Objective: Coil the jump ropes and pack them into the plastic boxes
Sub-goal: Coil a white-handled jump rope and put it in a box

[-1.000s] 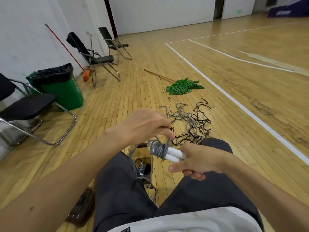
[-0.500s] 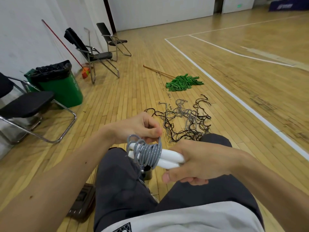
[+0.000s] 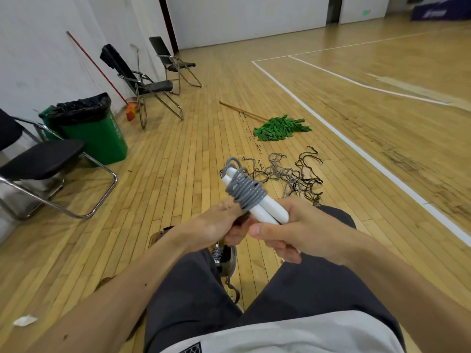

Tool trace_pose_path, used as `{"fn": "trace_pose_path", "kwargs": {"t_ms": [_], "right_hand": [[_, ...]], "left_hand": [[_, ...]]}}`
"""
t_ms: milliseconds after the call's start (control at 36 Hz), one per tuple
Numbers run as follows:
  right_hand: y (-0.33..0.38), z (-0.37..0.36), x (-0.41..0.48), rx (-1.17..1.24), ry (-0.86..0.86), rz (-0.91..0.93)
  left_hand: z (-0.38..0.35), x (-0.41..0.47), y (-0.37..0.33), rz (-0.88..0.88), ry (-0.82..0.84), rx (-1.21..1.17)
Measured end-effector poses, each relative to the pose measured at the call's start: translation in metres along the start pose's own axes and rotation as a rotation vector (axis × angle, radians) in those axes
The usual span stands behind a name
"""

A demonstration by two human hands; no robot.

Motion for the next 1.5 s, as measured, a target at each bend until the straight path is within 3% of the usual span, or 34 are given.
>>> {"fn": "trace_pose_path", "kwargs": {"t_ms": [111,472,639,778,944,1083,1194,1500], "right_hand": [[-0.001,0.004,0.001,0.014,-0.026,0.015],[-0.016,0.050,0.006,-0.038,-0.329,-0.020],[-0.041,0.067,0.012,-0.113,-0.397,-0.086],[-0.059,0.066,0.020,-0.176,-0.393,-0.141],[-0.061,0.063,0.029,-0.240,-0.335,-0.218],[-0.048,0.052,0.031,-0.305,-0.204,-0.284],[-0.037,0.040,0.028,-0.441,-0.077,-0.350],[-0.006,0.020,0.017,-0.624,0.105,-0.353]], "left_hand": [[-0.008,-0.003,0.000,-0.072,0.063,-0.110],[-0.018,-0.005,0.011,-0.093,0.030,0.087],[-0.018,-0.012,-0.002,-0.267,-0.173,0.420],[-0.018,-0.009,-0.014,-0.301,-0.206,0.702],[0.001,-0.006,-0.040,-0.322,-0.244,0.959],[0.025,-0.001,-0.067,-0.475,-0.293,1.133],[0.043,0.004,-0.080,-0.530,-0.241,1.079],[0.054,0.020,-0.088,-0.361,0.018,0.637]]}}
Point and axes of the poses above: each hand's wrist, its own x-axis towards the middle knuckle, its own z-axis out of the back of the hand, y = z × x, the point moved 5 cm from there along x, towards the middle knuckle, and after that the axes turned 10 degrees about x, right-handed, at the moved point
